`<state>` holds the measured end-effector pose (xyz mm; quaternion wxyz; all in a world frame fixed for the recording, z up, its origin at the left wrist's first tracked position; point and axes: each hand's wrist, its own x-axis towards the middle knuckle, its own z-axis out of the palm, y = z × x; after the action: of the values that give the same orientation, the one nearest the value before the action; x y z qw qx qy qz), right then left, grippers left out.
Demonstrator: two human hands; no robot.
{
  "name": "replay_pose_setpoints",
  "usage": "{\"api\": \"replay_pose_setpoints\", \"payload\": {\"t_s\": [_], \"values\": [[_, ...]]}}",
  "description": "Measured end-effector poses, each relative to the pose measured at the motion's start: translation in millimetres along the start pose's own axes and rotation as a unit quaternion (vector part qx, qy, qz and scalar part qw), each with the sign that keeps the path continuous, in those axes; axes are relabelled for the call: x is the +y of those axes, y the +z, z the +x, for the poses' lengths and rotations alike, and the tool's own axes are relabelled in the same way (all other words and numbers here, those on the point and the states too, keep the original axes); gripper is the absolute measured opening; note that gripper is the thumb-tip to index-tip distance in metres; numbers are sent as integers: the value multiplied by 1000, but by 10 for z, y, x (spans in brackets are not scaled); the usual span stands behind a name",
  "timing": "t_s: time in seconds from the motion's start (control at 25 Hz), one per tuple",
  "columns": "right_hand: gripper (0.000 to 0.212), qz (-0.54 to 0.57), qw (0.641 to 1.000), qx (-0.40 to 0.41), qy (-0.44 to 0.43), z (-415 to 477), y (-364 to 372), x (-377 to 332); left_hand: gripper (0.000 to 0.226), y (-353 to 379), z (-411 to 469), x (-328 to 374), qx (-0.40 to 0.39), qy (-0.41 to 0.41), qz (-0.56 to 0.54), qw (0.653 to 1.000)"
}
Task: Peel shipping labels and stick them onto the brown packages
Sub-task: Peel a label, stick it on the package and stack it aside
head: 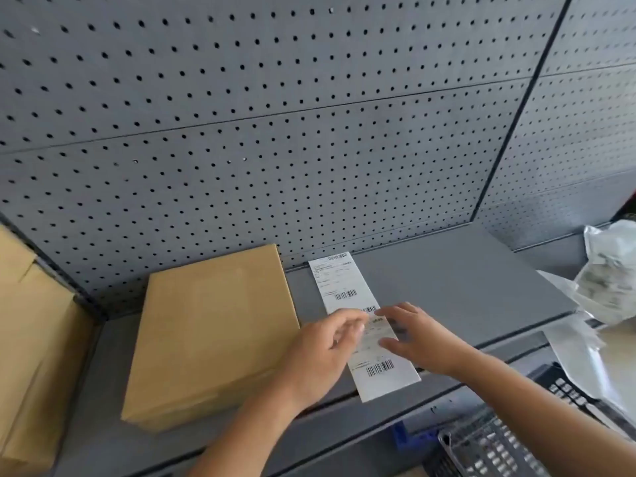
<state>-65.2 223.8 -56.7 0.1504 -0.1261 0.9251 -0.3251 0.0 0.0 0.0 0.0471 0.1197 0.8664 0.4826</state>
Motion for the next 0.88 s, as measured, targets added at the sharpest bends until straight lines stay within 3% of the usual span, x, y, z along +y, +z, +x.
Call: {"api": "replay_pose_setpoints", "payload": {"t_s": [0.08,0.16,0.24,0.4,0.64,0.76,0.88], "values": [[80,-139,990,1,-35,116,16,7,31,52,109,-4,10,-6,46,999],[98,-196,979,-33,-48,169,48,-24,33,112,169,-12,3,-11,112,994],[101,-216,974,-34,-56,189,96,22,35,164,213,-11,-7,-21,167,986],[84,-211,975,10,-66,155,162,97,34,180,252,-33,3,-35,191,981],[36,-114,983,120,-85,114,267,154,28,117,251,-68,25,-52,105,993],[33,12,982,175,-70,48,194,25,23,91,276,-97,48,-59,59,995],[35,56,971,213,-88,-51,91,-129,23,58,313,-115,92,-83,-94,988]]}}
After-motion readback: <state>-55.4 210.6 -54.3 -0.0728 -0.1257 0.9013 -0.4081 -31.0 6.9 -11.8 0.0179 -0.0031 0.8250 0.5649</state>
